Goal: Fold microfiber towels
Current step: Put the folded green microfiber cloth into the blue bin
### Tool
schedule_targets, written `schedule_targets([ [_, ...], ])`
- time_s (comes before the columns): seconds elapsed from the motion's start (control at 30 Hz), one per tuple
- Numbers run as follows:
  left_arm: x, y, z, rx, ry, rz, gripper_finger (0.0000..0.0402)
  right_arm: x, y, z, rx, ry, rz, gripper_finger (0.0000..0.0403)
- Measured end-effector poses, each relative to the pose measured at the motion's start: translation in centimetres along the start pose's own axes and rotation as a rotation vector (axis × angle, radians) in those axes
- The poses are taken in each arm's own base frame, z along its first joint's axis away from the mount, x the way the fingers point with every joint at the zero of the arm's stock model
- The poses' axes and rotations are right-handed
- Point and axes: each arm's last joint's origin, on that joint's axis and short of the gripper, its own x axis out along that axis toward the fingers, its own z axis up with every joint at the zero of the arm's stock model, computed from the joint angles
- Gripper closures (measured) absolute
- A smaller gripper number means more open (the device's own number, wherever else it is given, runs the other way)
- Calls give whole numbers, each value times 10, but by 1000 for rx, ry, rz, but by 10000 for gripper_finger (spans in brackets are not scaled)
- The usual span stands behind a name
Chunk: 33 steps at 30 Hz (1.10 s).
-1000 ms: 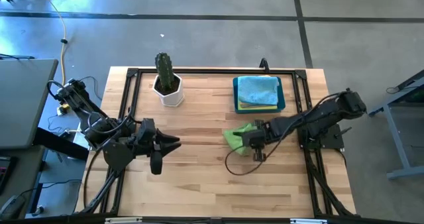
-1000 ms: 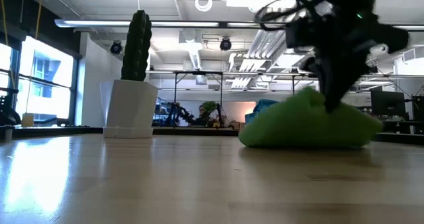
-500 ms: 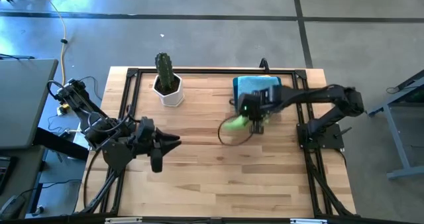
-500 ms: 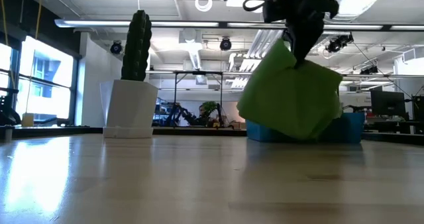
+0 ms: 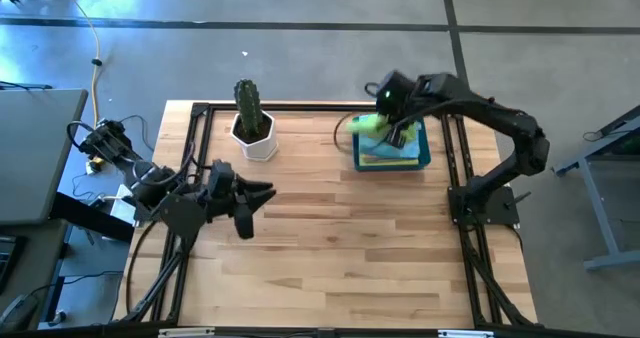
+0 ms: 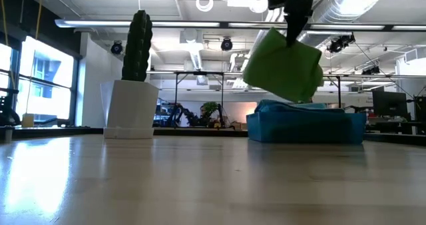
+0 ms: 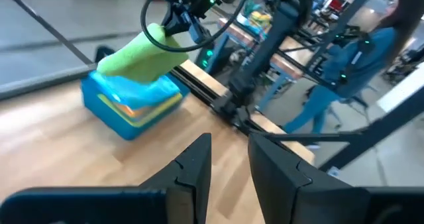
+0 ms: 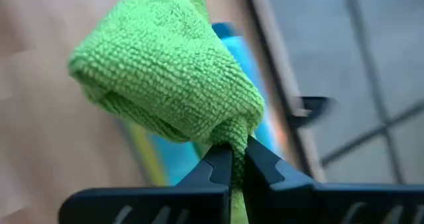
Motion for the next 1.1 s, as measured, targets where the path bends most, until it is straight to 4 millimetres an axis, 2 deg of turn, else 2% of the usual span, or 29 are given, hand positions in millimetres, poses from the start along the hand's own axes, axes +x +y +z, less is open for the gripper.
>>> schedule_targets([
  [0.1,5,7,9,52,-23,30,312,-6,-26,-1,30,-4,-132,403],
  [0.23,10,14,18,97,-47,70,312,-2,-53,-5,44,8,-251,403],
  [0.37,13,21,26,122,-50,83,312,16,-60,-13,85,49,-210,403],
  [0.47,14,25,30,128,-39,75,312,35,-52,-18,98,83,-152,403],
  [0.63,17,28,33,136,-35,80,312,82,-23,-32,33,145,-28,403],
  [0.73,18,29,34,132,-25,73,312,97,-6,-39,24,172,37,403],
  [0.83,20,30,35,130,-17,70,312,103,8,-42,5,194,55,403],
  [1.1,21,30,35,125,8,47,312,100,29,-38,-14,182,83,402],
])
